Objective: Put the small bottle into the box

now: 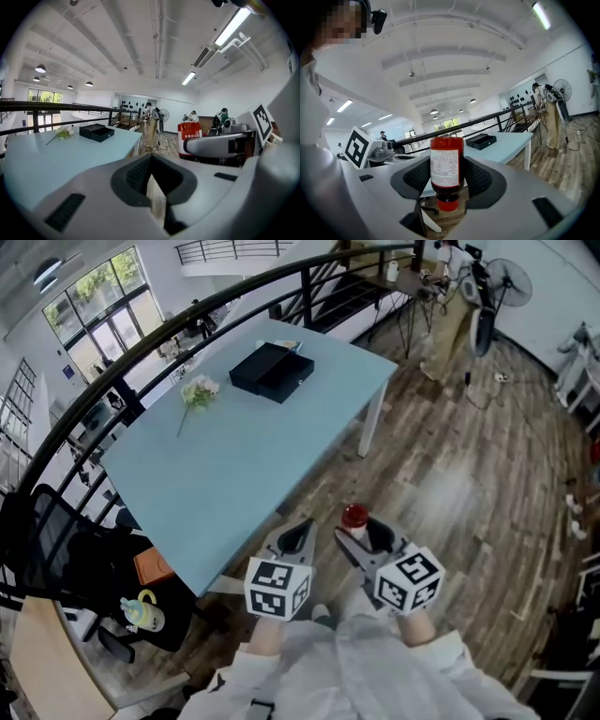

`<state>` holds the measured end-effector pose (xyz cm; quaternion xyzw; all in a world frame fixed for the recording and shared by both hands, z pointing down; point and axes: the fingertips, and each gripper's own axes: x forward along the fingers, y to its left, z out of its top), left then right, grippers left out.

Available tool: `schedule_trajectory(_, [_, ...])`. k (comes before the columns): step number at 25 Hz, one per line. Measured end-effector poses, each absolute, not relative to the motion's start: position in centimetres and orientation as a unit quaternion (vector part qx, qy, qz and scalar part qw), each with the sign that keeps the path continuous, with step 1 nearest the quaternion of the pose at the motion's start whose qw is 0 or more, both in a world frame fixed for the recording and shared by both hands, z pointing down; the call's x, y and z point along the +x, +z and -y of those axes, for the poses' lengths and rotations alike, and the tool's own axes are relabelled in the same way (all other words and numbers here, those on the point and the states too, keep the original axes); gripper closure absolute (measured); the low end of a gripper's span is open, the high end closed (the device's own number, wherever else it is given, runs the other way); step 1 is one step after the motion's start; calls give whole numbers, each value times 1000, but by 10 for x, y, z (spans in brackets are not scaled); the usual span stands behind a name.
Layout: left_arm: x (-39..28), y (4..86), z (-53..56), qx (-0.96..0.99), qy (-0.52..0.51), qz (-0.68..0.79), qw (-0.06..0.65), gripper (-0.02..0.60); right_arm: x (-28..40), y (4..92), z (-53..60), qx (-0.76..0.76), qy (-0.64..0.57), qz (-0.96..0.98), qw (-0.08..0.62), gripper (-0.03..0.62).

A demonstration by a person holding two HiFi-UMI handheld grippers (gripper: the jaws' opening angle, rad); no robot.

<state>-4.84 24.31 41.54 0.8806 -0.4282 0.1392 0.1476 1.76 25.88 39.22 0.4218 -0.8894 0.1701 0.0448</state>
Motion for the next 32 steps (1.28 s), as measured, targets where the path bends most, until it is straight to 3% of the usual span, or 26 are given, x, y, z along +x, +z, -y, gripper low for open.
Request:
schedule_trajectory(15, [-62, 440, -144, 866, 142, 446, 177, 580, 9, 407, -149, 400, 179, 897, 56, 385])
schedule_trajectory(32, [14, 415, 38, 844, 134, 495, 155, 580, 79, 386, 37, 347, 162, 922, 51, 385])
